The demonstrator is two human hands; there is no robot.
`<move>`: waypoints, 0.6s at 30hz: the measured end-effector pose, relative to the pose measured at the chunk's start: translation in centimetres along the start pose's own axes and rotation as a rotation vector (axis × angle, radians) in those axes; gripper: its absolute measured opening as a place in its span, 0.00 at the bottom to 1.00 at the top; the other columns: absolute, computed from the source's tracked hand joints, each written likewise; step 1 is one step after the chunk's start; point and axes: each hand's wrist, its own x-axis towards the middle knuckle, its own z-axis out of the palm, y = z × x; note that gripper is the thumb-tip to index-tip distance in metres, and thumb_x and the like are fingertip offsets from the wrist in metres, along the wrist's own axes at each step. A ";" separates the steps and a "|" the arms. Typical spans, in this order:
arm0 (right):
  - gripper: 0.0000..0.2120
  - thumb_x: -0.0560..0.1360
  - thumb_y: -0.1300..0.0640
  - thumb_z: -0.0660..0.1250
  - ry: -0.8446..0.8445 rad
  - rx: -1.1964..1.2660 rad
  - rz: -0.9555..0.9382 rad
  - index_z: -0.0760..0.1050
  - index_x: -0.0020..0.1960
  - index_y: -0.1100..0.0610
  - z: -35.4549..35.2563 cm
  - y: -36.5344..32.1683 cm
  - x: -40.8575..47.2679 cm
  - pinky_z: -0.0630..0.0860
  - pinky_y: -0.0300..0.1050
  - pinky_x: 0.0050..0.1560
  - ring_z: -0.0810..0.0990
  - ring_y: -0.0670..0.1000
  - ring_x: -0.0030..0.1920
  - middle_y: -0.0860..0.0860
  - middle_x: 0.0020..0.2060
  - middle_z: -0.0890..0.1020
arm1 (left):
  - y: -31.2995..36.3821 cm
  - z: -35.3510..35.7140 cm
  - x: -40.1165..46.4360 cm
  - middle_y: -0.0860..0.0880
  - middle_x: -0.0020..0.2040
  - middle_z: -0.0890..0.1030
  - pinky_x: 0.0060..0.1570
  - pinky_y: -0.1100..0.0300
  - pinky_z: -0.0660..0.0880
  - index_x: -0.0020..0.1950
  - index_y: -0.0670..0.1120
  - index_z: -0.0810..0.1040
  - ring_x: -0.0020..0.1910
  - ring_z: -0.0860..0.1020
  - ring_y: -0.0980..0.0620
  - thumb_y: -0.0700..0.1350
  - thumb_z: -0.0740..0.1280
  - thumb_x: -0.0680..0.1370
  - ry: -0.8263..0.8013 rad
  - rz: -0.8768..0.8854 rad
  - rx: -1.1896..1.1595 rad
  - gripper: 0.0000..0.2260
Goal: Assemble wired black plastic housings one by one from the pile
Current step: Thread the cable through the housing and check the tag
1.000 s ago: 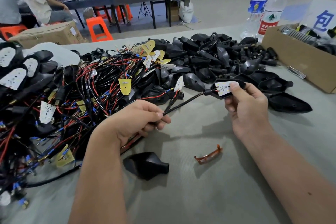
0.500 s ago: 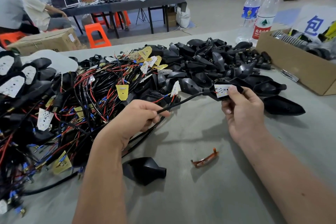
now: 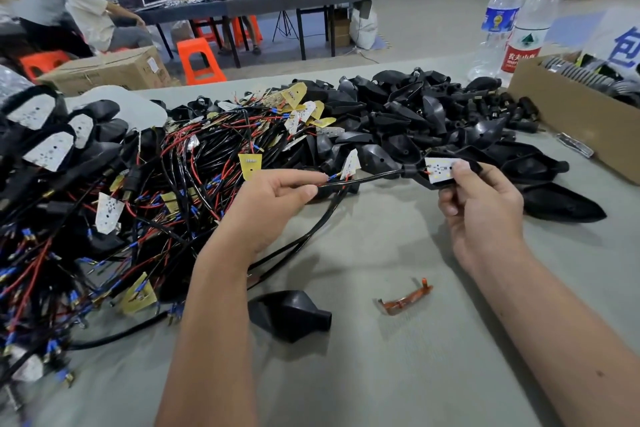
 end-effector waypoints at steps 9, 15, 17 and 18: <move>0.10 0.80 0.64 0.69 0.003 0.011 -0.011 0.72 0.42 0.57 -0.1 0.1 0.2 0.65 0.38 0.25 0.72 0.49 0.28 0.56 0.38 0.78 | 0.2 -0.1 0.1 0.52 0.24 0.67 0.25 0.68 0.60 0.43 0.41 0.80 0.23 0.61 0.58 0.36 0.67 0.81 0.060 -0.048 0.018 0.07; 0.09 0.80 0.64 0.69 0.014 0.006 -0.005 0.72 0.43 0.58 -0.1 -0.1 0.1 0.65 0.38 0.25 0.73 0.49 0.28 0.57 0.38 0.77 | 0.8 0.3 0.0 0.39 0.32 0.80 0.36 0.59 0.69 0.42 0.45 0.87 0.31 0.72 0.50 0.34 0.72 0.77 0.177 0.154 -0.027 0.09; 0.09 0.80 0.65 0.69 0.013 0.002 -0.007 0.73 0.43 0.58 -0.1 -0.1 0.0 0.65 0.38 0.26 0.73 0.49 0.28 0.57 0.38 0.77 | 0.7 0.5 0.1 0.54 0.27 0.80 0.32 0.68 0.69 0.42 0.45 0.86 0.26 0.71 0.61 0.33 0.73 0.77 0.209 0.164 0.005 0.09; 0.07 0.80 0.65 0.70 0.012 -0.004 -0.006 0.74 0.45 0.58 -0.1 -0.1 0.0 0.66 0.38 0.26 0.73 0.49 0.29 0.57 0.39 0.76 | 0.7 0.5 0.2 0.57 0.26 0.79 0.30 0.70 0.67 0.42 0.45 0.86 0.24 0.71 0.61 0.33 0.73 0.77 0.226 0.161 0.023 0.08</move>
